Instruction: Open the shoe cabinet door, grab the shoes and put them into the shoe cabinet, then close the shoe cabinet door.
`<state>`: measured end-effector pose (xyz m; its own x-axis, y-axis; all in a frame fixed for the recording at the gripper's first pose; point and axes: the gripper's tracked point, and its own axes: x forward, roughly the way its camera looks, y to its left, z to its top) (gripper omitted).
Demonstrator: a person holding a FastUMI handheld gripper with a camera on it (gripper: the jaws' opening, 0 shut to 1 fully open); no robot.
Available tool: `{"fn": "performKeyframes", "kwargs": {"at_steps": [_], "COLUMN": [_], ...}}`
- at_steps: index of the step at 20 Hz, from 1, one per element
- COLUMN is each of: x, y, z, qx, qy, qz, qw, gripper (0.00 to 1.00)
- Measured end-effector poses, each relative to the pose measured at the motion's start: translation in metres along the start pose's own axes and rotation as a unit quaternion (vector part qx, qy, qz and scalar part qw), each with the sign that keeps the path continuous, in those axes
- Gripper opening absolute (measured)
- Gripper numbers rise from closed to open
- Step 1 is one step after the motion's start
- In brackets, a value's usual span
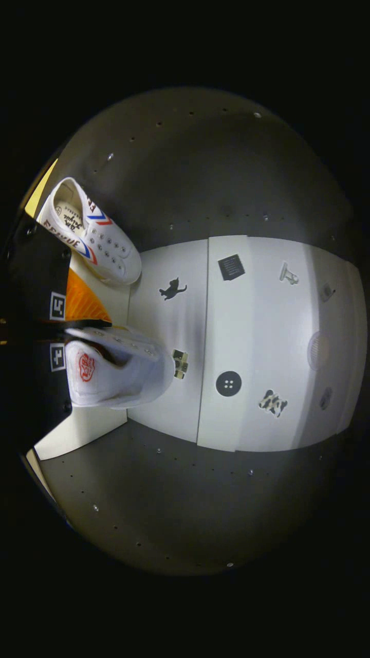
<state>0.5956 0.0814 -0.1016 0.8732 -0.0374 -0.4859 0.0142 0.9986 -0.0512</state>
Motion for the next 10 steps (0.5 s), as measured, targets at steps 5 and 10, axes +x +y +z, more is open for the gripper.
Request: {"fn": "performKeyframes", "kwargs": {"at_steps": [5, 10], "x": [0.018, 0.033], "y": [0.003, -0.001], "z": [-0.007, -0.013], "qx": [0.03, 0.042], "qy": [0.017, 0.025], "qz": [0.001, -0.009], "qw": [0.999, 0.999], "gripper": [0.02, 0.06]}}
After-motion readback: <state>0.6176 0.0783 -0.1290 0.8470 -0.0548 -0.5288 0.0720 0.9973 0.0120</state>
